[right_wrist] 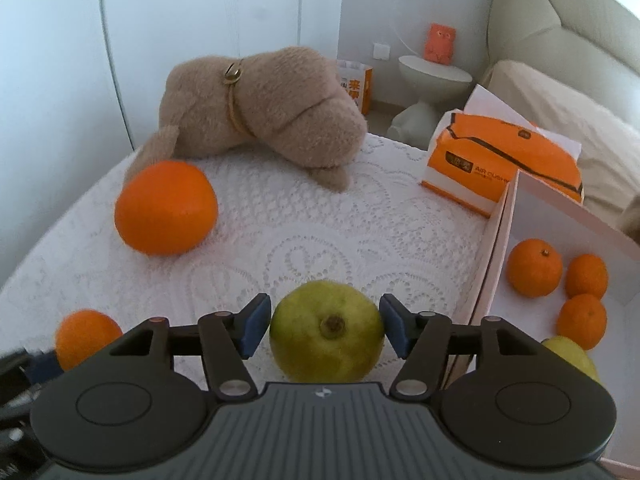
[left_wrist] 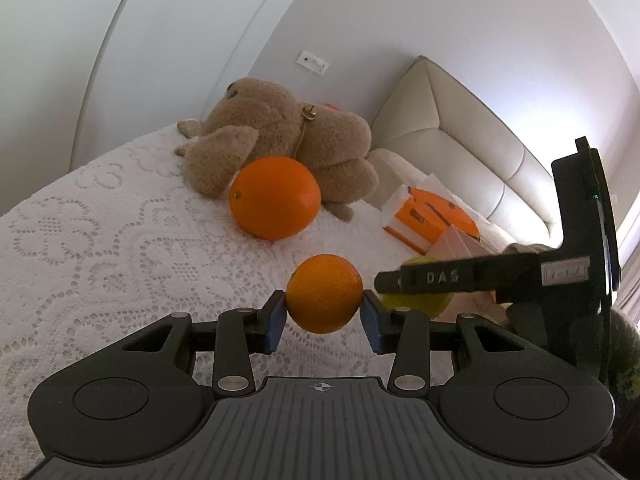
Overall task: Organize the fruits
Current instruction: 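Lift the pear with the right tool while the left tool holds its tangerine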
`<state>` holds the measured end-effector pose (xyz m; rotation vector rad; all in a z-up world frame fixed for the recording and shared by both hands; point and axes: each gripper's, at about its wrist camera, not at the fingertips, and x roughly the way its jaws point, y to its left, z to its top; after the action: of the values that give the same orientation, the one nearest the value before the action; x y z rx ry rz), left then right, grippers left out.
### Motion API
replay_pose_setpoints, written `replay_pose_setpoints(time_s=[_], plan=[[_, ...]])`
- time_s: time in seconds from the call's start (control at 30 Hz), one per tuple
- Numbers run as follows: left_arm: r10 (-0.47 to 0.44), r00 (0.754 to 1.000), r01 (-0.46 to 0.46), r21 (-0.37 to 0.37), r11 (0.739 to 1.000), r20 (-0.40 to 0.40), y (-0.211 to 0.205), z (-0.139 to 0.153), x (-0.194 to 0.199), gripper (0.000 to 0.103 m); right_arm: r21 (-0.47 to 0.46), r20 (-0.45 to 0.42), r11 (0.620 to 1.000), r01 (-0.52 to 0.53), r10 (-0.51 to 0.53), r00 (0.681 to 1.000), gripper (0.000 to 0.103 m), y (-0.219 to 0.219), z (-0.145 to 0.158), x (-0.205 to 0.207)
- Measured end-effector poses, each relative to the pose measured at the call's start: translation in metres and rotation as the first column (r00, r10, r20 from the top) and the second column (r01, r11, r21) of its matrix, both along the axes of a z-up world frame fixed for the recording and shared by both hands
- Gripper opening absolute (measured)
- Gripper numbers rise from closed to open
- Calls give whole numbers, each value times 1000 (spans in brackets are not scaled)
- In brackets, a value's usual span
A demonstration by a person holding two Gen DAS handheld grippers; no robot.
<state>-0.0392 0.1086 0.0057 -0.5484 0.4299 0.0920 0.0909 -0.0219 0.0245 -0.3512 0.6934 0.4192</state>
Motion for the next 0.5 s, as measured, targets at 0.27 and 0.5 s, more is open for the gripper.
replay_pose_setpoints(time_s=[0.27, 0.5], plan=[[0, 1000, 0, 7, 1000, -10, -1, 0, 1, 45, -124, 77, 992, -23, 33, 996, 58, 4, -10, -23], [-2, 1000, 2, -6, 1000, -12, 1, -1, 1, 45, 59, -1, 997, -54, 54, 999, 58, -18, -3, -59]])
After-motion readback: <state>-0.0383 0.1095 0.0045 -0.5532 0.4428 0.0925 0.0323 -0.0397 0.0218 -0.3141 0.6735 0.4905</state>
